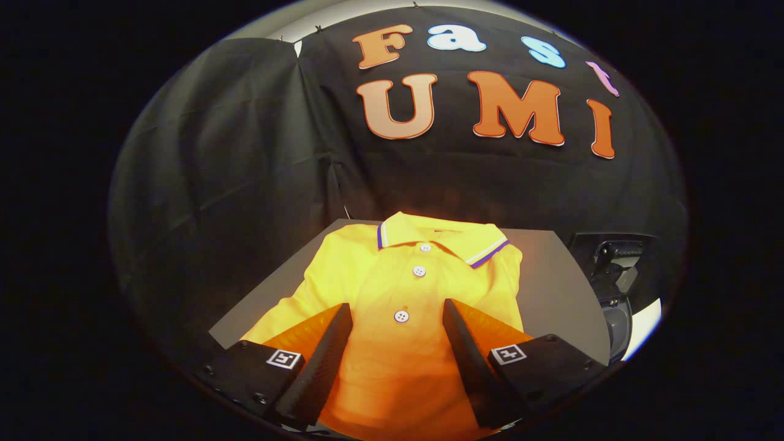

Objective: Put the clothes into the washing machine and then close the washing machine lid.

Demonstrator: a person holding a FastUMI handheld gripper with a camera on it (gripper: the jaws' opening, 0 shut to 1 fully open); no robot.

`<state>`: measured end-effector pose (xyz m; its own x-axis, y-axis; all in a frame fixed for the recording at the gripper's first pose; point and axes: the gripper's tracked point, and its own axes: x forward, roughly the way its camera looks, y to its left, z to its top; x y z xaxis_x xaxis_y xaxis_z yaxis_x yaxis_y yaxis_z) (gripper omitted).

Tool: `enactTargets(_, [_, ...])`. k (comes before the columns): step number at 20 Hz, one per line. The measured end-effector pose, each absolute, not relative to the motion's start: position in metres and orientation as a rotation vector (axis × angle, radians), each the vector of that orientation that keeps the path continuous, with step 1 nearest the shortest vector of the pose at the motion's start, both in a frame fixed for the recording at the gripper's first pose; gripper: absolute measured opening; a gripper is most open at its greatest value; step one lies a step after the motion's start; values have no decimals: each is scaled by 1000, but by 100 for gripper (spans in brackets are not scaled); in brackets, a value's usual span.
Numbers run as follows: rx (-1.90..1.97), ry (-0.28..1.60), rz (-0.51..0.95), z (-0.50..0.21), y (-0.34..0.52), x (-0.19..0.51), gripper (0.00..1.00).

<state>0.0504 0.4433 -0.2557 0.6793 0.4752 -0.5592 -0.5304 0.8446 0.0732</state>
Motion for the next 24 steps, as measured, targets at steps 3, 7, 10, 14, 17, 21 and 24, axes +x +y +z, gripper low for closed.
enactTargets(3, [-121, 609, 583, -256, 443, 45, 87])
enactTargets(7, [-98, 628, 635, -255, 451, 42, 60])
enactTargets(10, [-78, 661, 664, -253, 450, 39, 38])
enactTargets(14, [28, 648, 669, -246, 447, 40, 20])
enactTargets(17, [46, 586, 657, -237, 445, 38, 20])
enactTargets(21, [43, 473, 661, -219, 442, 33, 20])
enactTargets(24, [82, 390, 666, -196, 436, 28, 20])
